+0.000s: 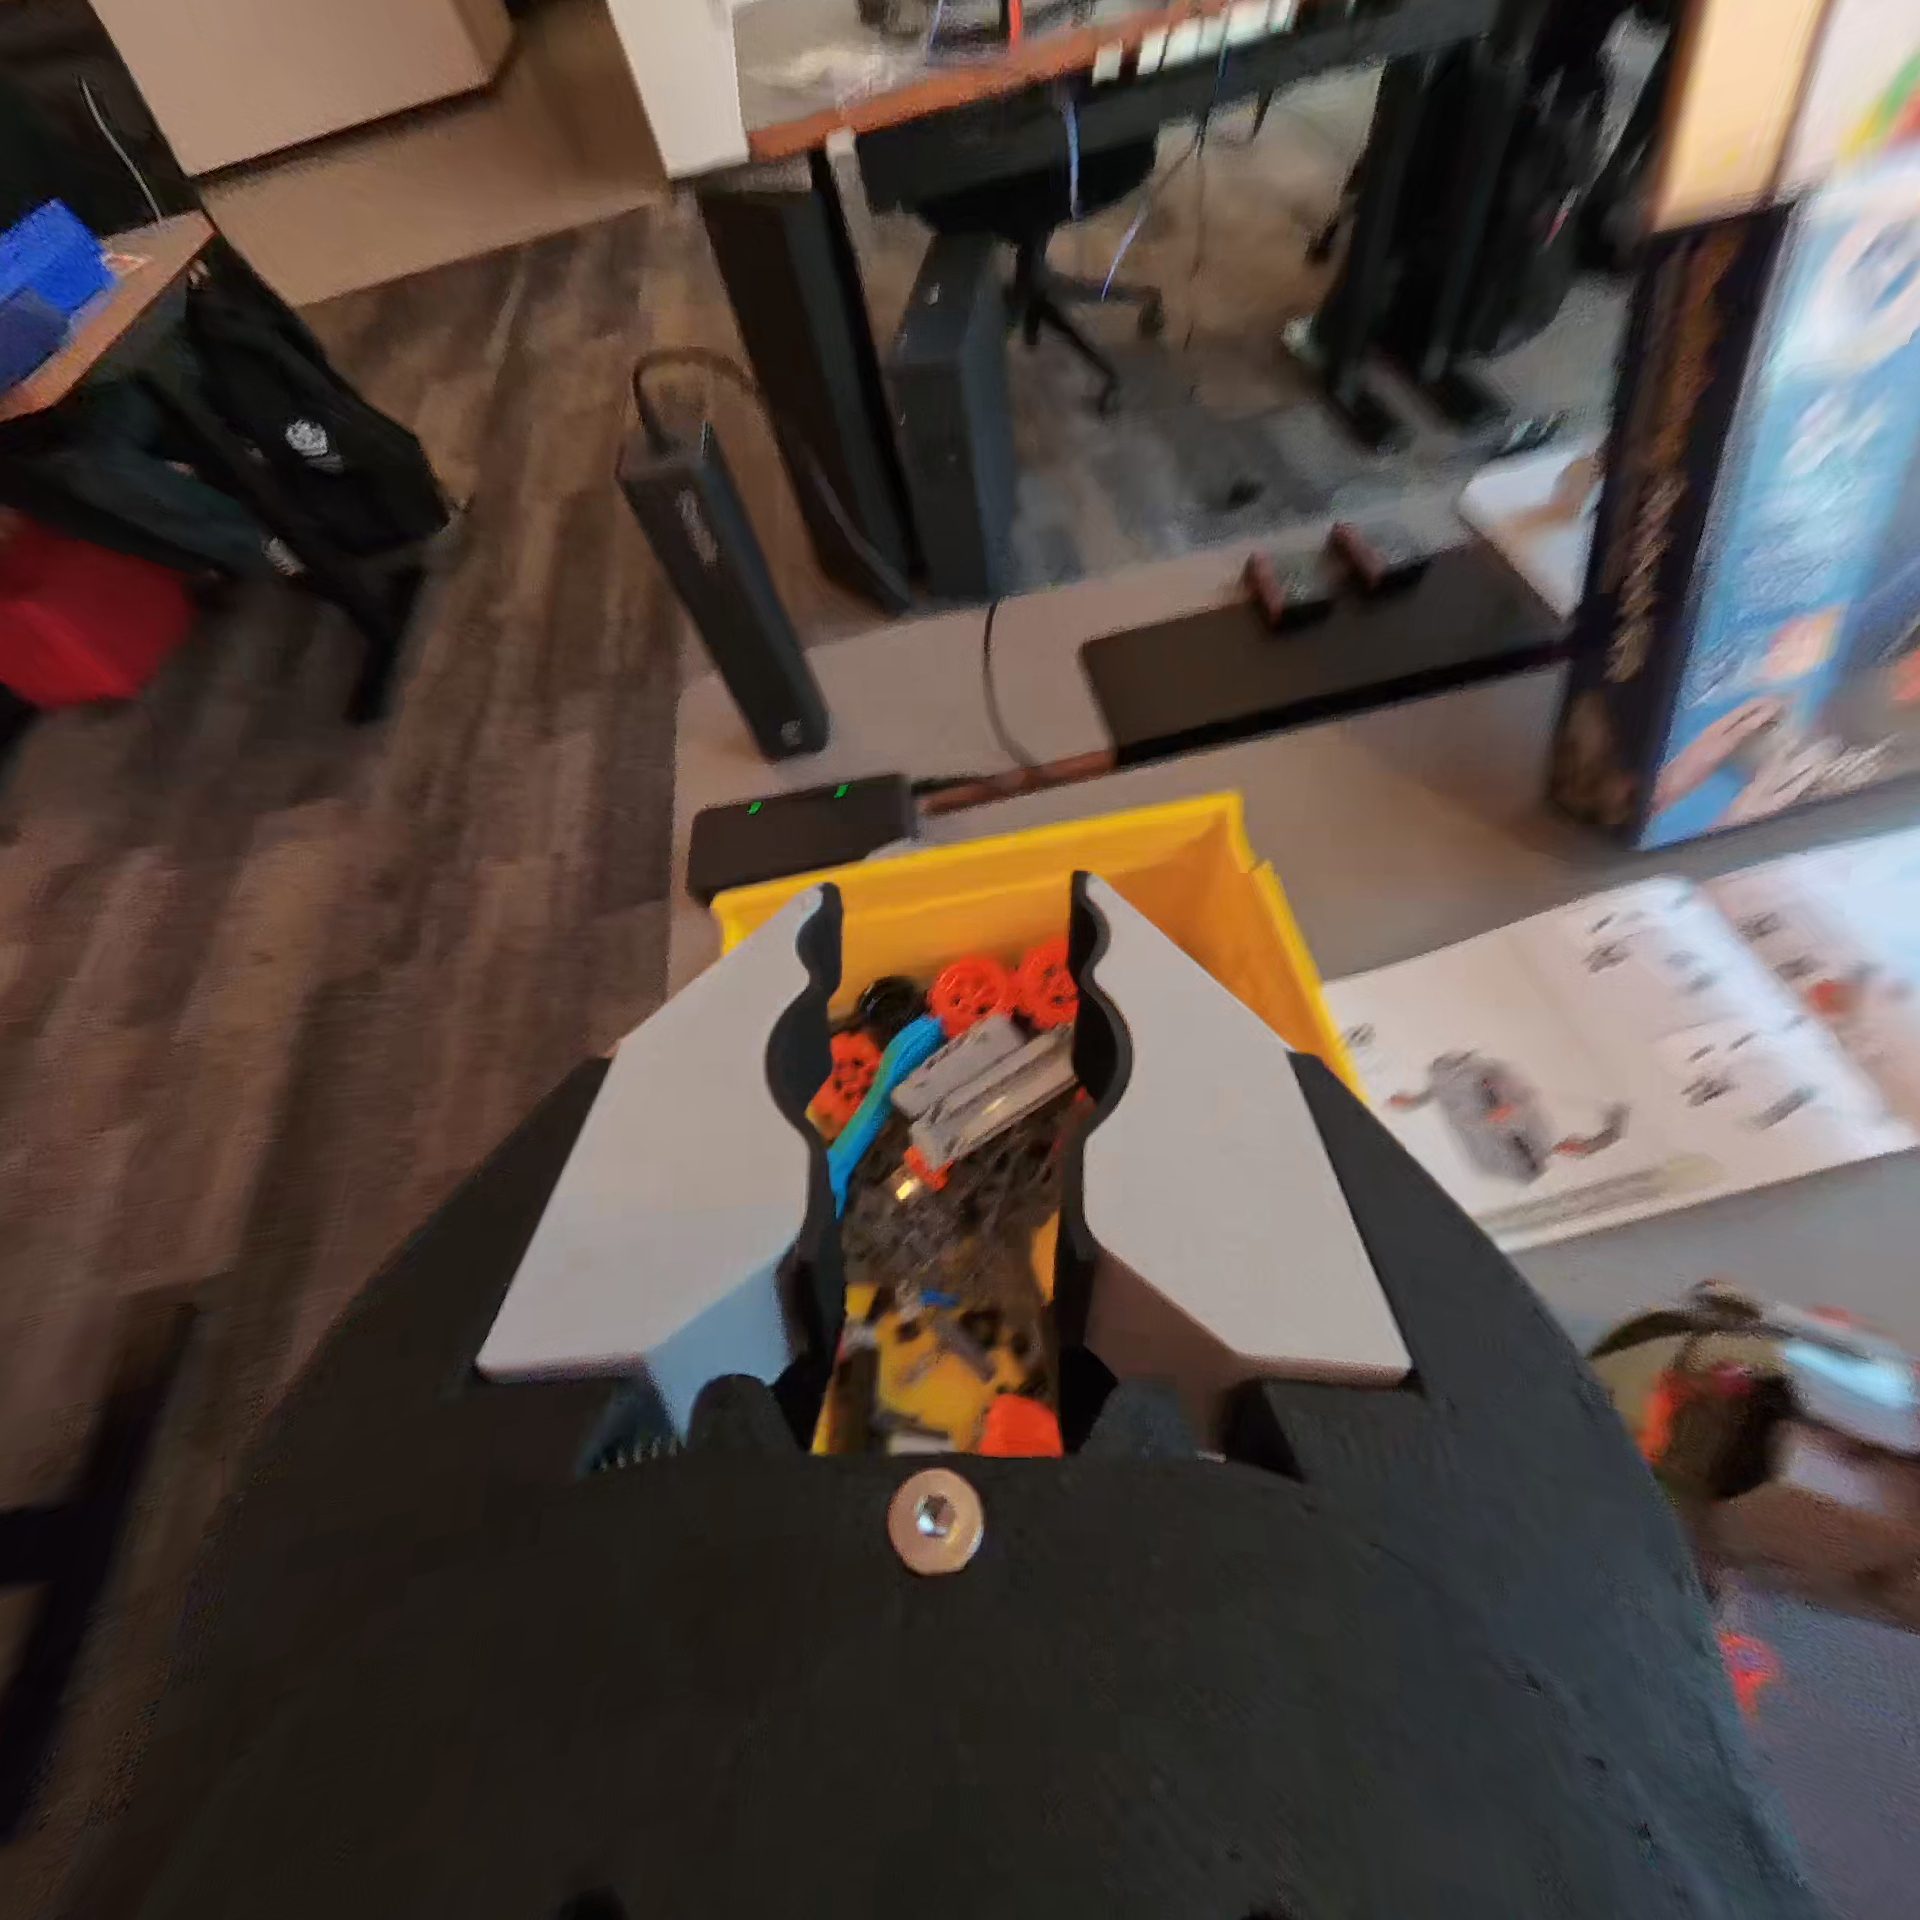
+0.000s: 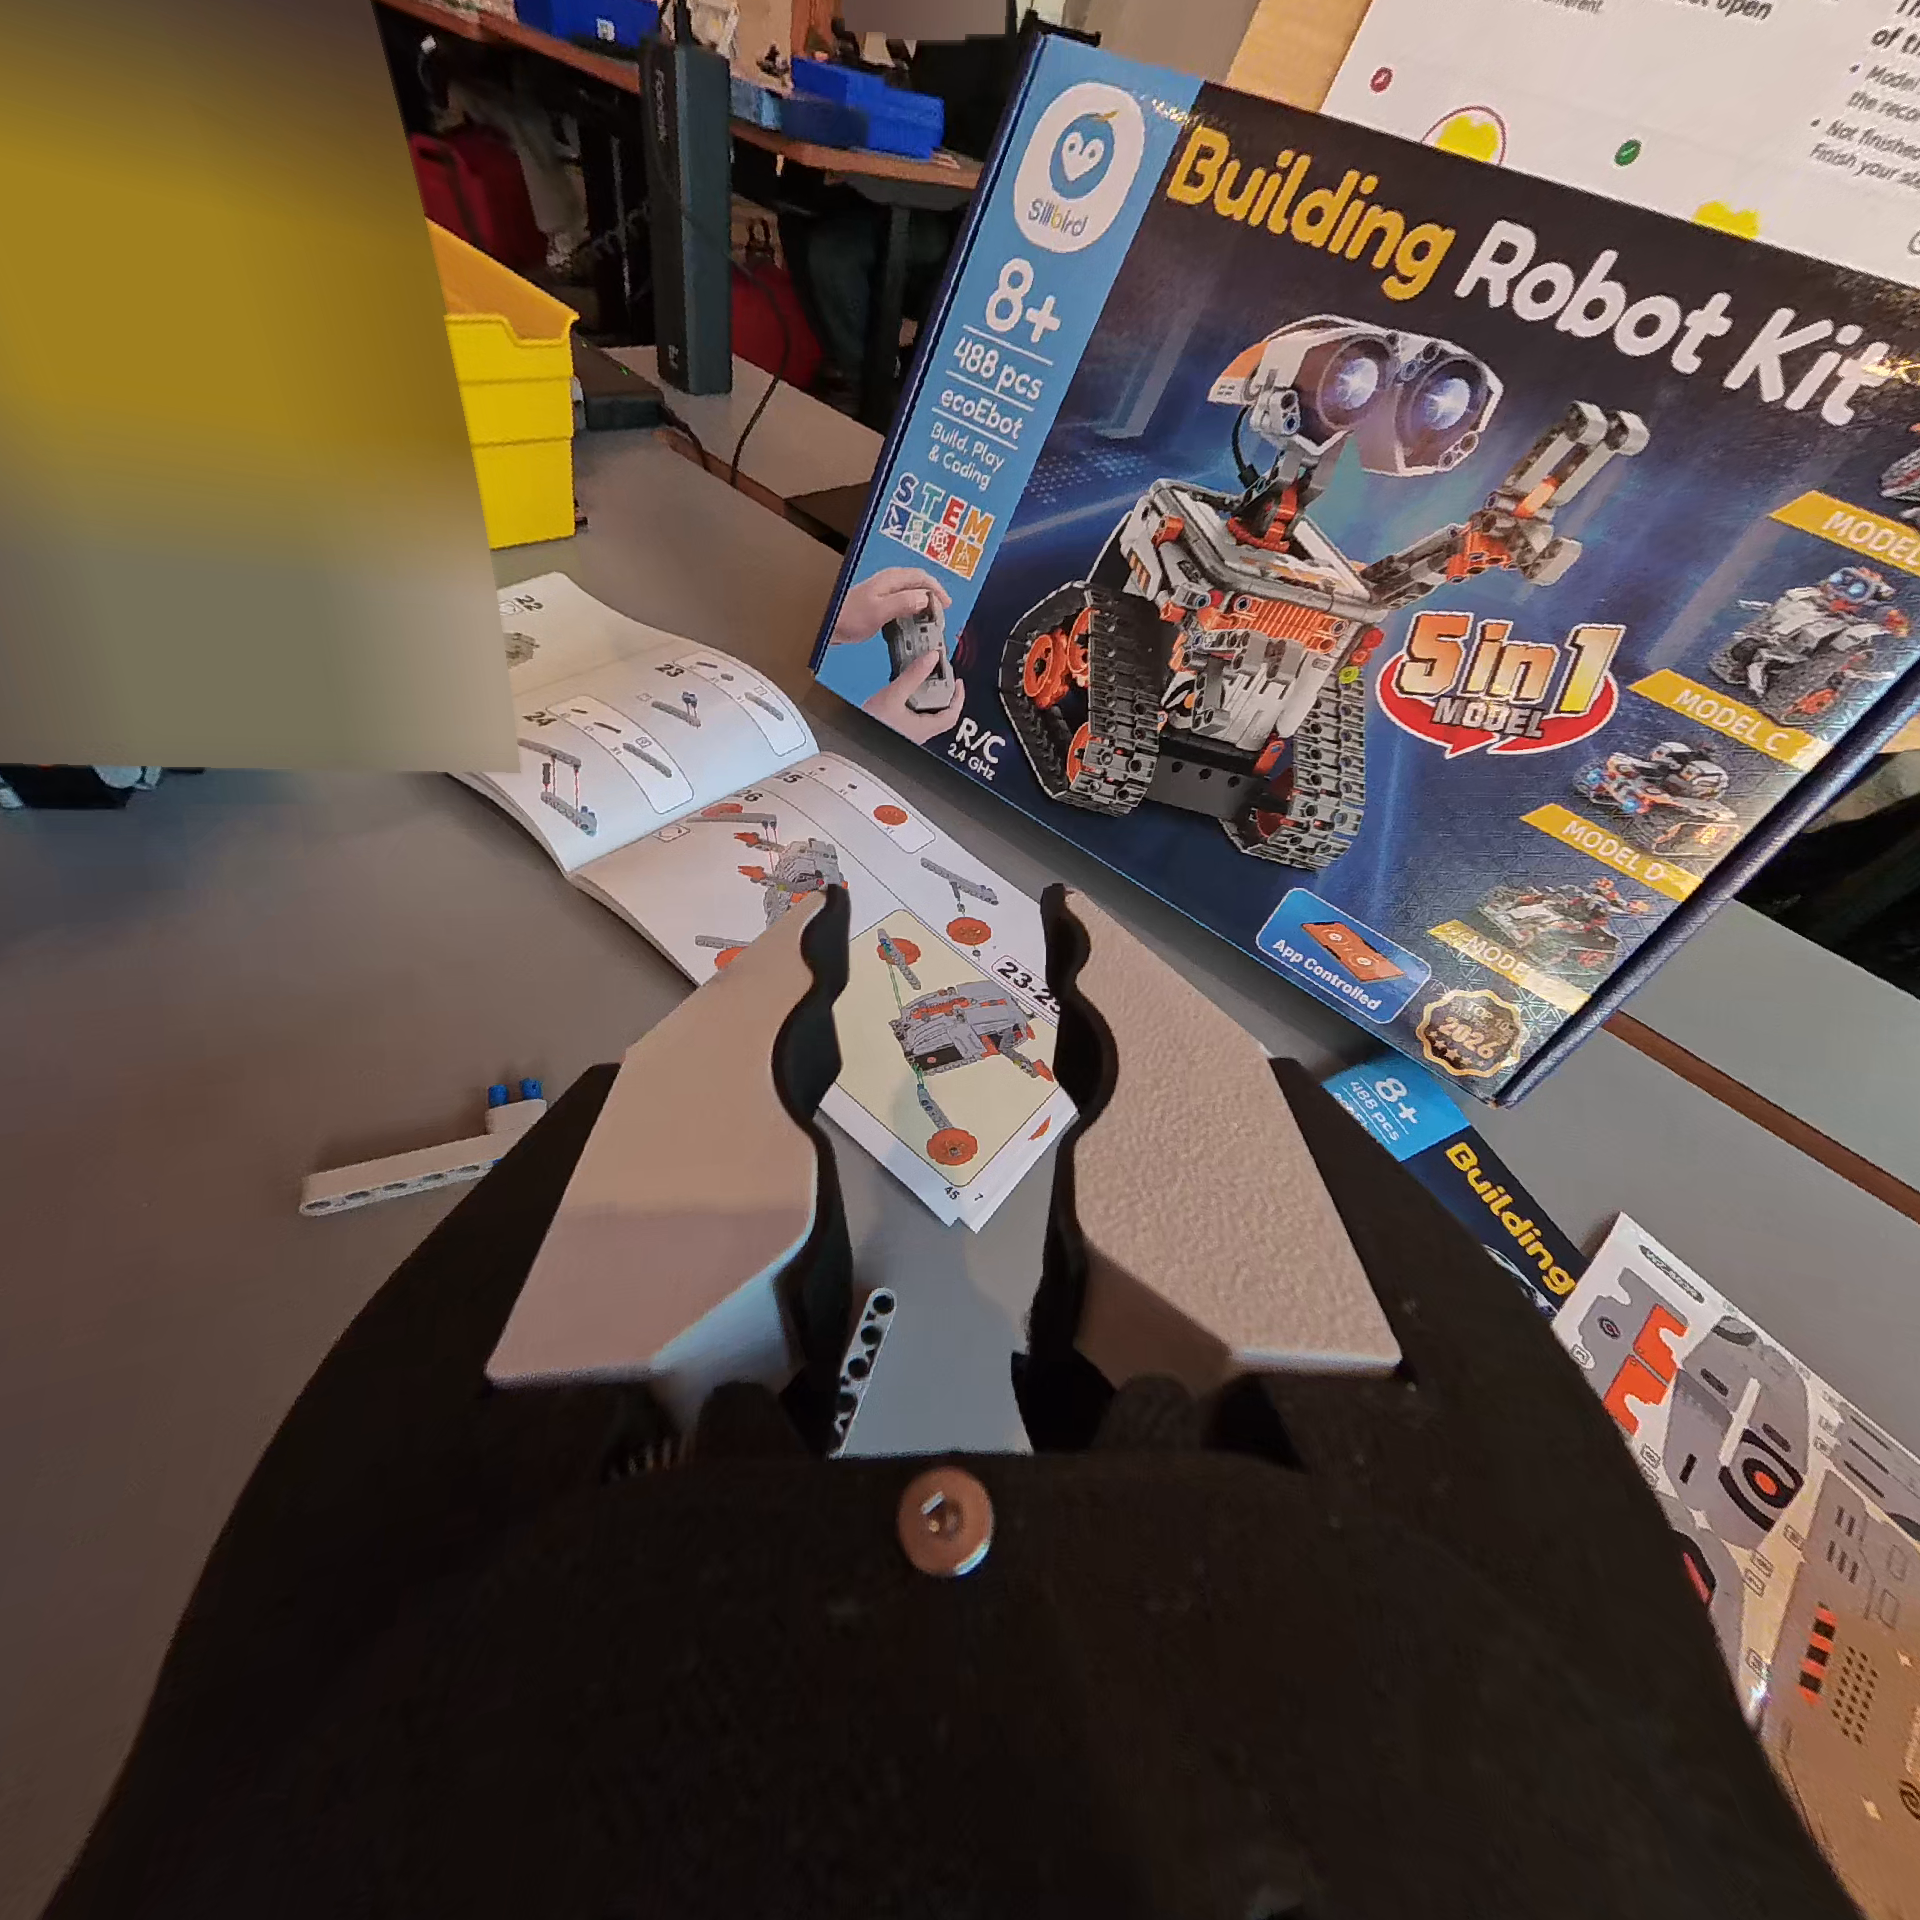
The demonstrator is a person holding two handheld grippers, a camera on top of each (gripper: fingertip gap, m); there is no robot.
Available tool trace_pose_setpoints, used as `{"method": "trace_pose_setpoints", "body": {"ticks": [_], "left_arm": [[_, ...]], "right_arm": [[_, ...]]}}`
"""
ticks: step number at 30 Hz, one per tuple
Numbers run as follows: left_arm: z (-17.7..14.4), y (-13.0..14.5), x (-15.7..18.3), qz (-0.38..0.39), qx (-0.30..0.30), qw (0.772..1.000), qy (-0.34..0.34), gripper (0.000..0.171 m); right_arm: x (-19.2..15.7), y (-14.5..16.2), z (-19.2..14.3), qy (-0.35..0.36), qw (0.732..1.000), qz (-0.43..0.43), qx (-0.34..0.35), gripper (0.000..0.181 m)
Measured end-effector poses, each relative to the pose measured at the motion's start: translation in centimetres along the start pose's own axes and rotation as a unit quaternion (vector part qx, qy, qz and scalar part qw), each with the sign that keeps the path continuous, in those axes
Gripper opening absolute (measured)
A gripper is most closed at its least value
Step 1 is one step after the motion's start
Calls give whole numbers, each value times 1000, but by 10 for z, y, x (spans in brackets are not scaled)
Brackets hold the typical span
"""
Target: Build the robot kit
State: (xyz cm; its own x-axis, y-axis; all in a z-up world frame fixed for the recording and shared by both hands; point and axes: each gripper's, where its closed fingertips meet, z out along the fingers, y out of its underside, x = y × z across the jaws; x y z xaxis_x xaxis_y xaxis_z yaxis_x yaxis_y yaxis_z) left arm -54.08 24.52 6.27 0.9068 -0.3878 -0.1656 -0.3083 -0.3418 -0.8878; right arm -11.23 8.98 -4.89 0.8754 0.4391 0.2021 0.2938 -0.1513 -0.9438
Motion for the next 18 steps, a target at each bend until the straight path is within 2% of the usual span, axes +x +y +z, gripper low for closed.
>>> {"method": "trace_pose_setpoints", "body": {"ticks": [2,4,6,9,12,18], "left_arm": [[13,30,-9,13,-78,997,-7,41],[23,61,-6,-9,-161,987,26,24],[30,99,4,-45,-254,963,73,20],[32,152,-1,-92,-384,916,70,13],[39,177,-12,-109,-432,894,47,7],[46,202,-27,-74,-481,874,11,0]], "right_arm": [[2,4,2,4,1000,-5,-6,36],[5,11,5,11,1000,-14,-18,36],[6,17,8,13,999,-20,-30,36],[7,22,10,11,999,-25,-39,36],[4,23,11,5,999,-25,-43,36],[-2,26,14,-6,998,-39,-53,36]]}}
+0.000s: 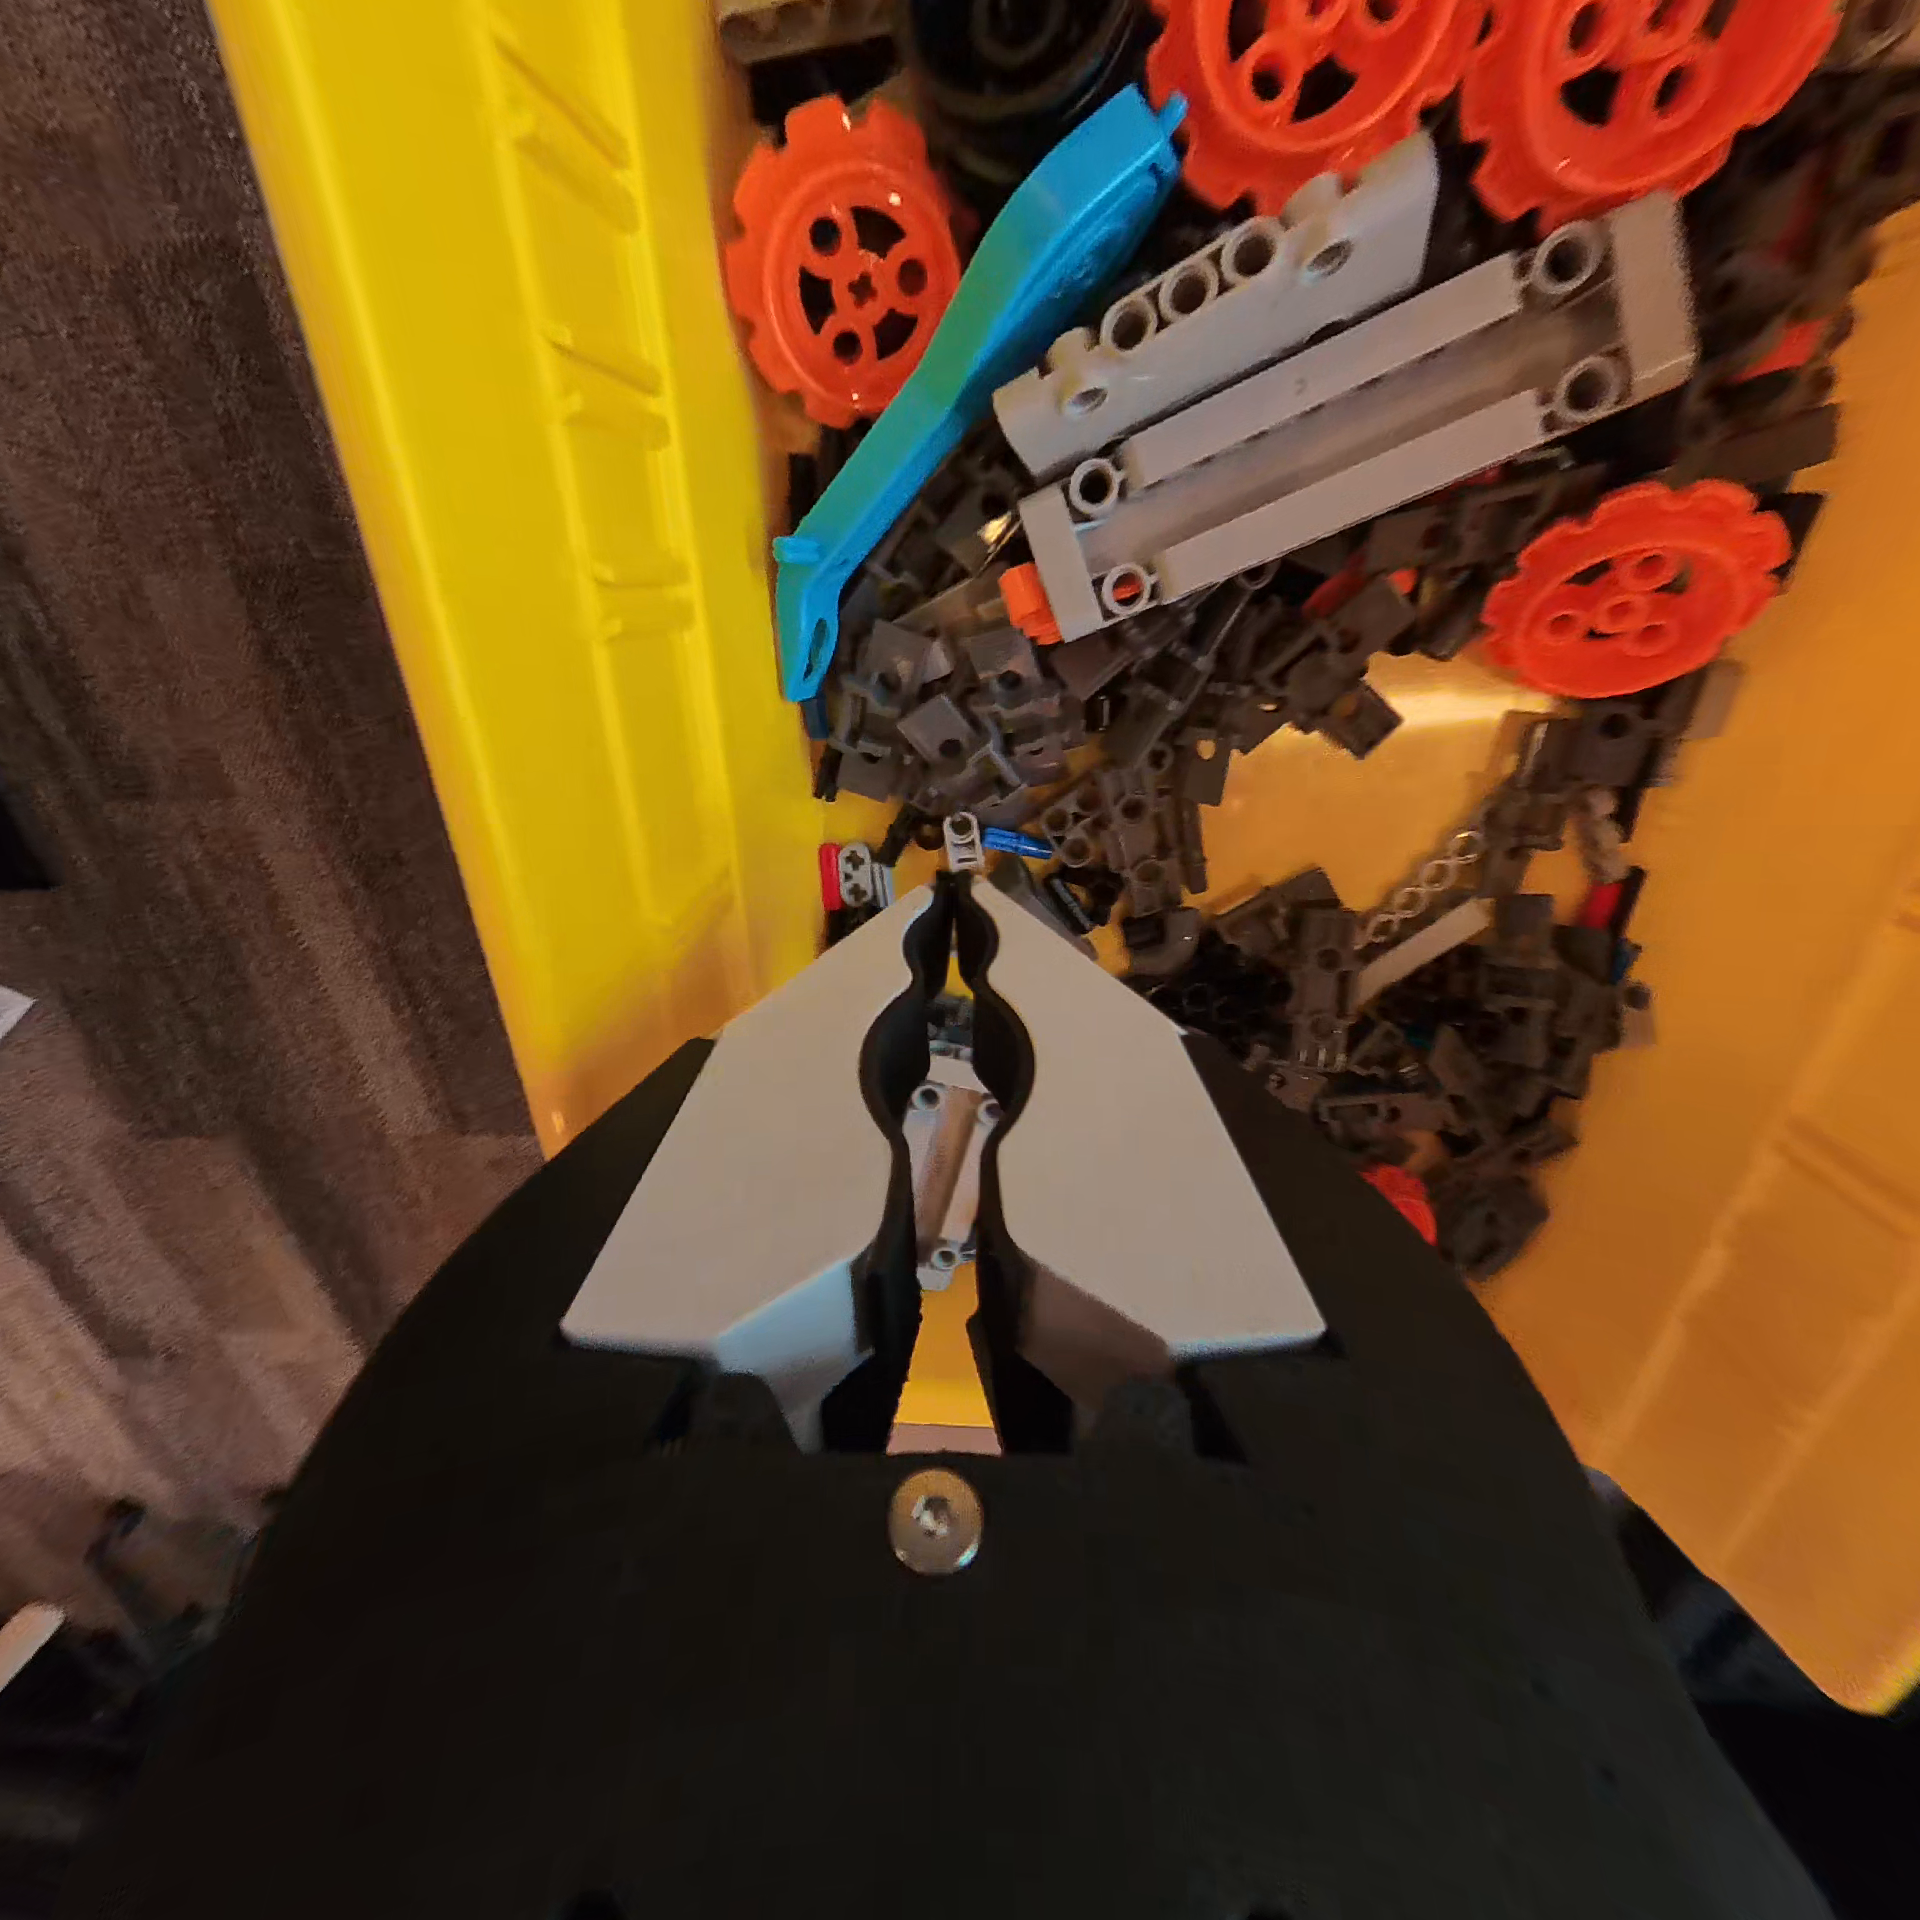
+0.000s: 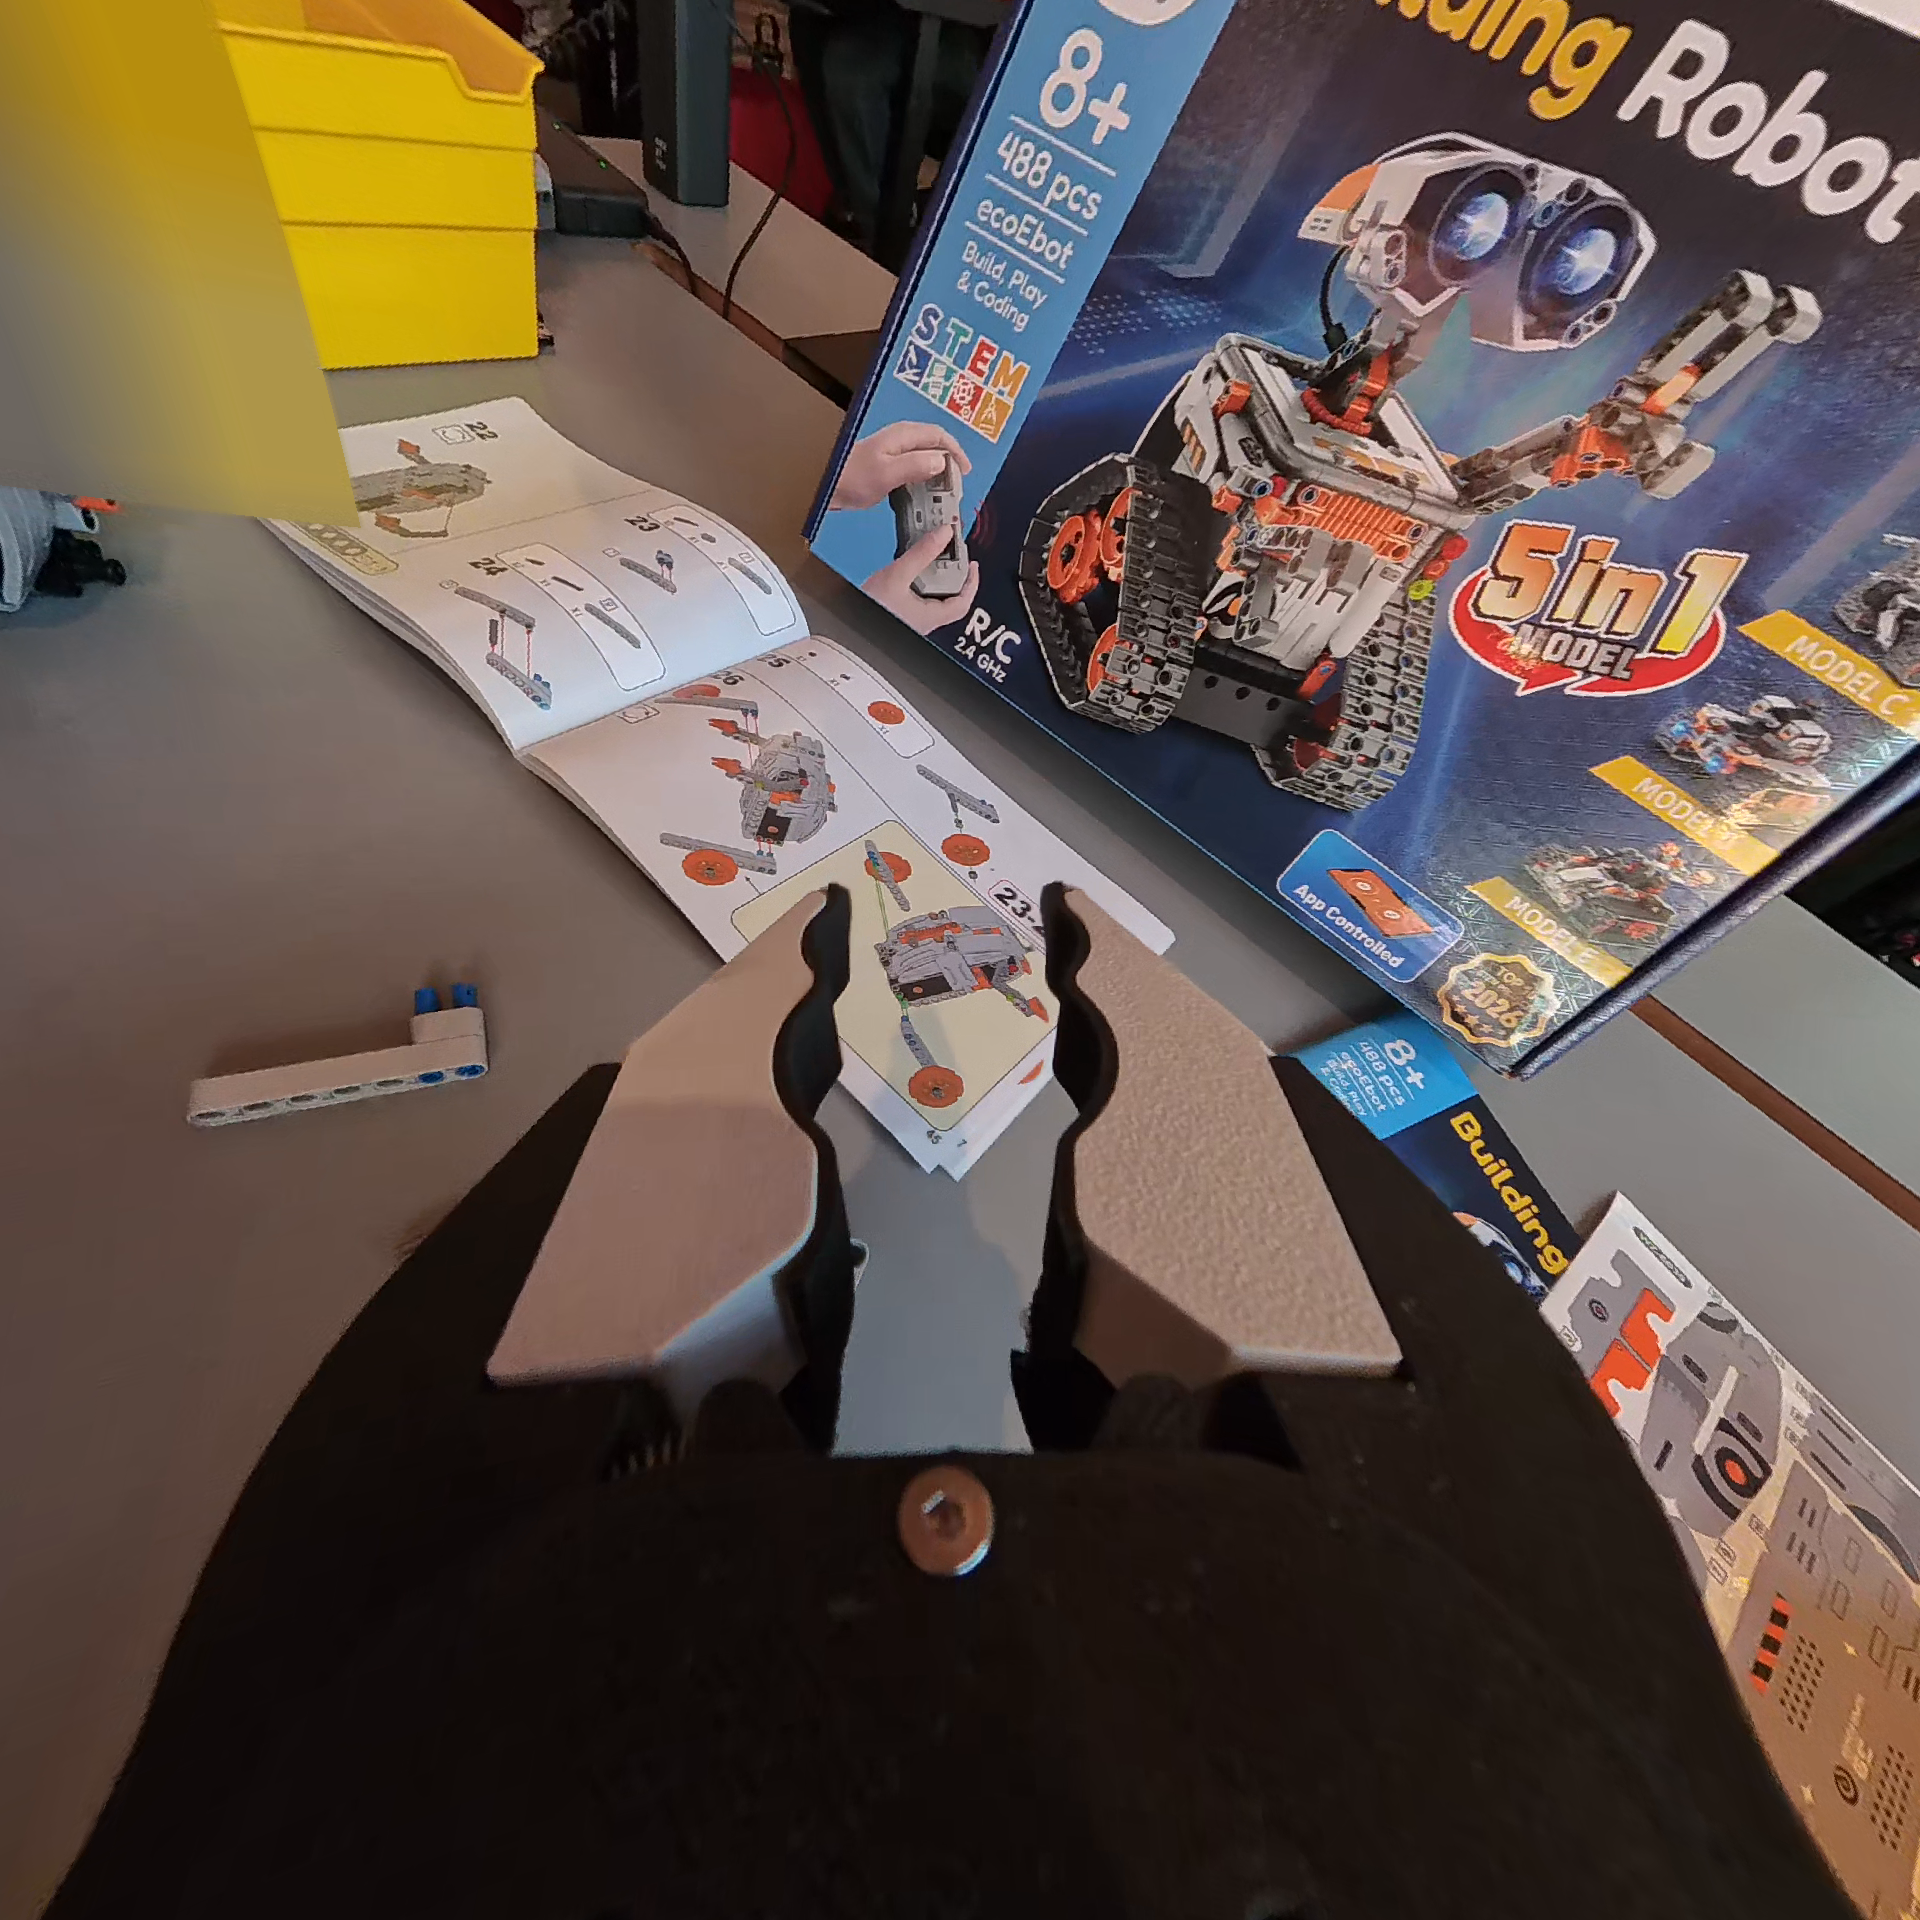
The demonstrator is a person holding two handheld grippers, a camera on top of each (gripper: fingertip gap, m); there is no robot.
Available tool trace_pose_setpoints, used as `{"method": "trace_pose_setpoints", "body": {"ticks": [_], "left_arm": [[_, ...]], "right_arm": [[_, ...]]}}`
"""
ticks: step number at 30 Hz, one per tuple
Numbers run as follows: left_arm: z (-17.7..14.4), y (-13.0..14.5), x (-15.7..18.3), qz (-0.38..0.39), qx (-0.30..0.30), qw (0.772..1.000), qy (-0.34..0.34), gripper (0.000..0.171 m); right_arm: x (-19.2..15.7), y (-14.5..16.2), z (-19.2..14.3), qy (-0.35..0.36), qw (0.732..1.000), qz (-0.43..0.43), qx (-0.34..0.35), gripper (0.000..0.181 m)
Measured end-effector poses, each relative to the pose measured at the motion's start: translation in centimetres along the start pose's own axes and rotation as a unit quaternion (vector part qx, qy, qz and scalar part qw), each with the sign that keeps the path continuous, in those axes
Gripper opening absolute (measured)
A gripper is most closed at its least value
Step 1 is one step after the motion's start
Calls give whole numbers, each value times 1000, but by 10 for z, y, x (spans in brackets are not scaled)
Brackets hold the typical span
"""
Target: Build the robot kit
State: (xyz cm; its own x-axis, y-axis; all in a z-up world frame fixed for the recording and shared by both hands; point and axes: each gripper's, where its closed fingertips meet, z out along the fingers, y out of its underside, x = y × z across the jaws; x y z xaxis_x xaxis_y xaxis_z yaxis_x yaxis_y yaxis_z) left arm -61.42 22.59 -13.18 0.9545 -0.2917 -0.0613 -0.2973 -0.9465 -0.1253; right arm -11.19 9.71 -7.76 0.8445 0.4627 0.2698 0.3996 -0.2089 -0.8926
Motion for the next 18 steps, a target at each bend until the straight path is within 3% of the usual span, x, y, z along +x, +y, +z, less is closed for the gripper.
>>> {"method": "trace_pose_setpoints", "body": {"ticks": [4,7,10,18], "left_arm": [[12,5,-3,35,-31,999,-25,0],[20,10,-13,78,-63,993,-70,12],[26,13,-21,109,-80,986,-100,5],[31,6,-11,110,-53,991,-51,2]], "right_arm": [[-4,0,1,-4,1000,-12,-5,36],[-8,-1,1,-9,1000,-18,-6,36],[-11,0,2,-14,1000,-22,-11,36],[-18,3,3,-26,999,-37,-25,36]]}}
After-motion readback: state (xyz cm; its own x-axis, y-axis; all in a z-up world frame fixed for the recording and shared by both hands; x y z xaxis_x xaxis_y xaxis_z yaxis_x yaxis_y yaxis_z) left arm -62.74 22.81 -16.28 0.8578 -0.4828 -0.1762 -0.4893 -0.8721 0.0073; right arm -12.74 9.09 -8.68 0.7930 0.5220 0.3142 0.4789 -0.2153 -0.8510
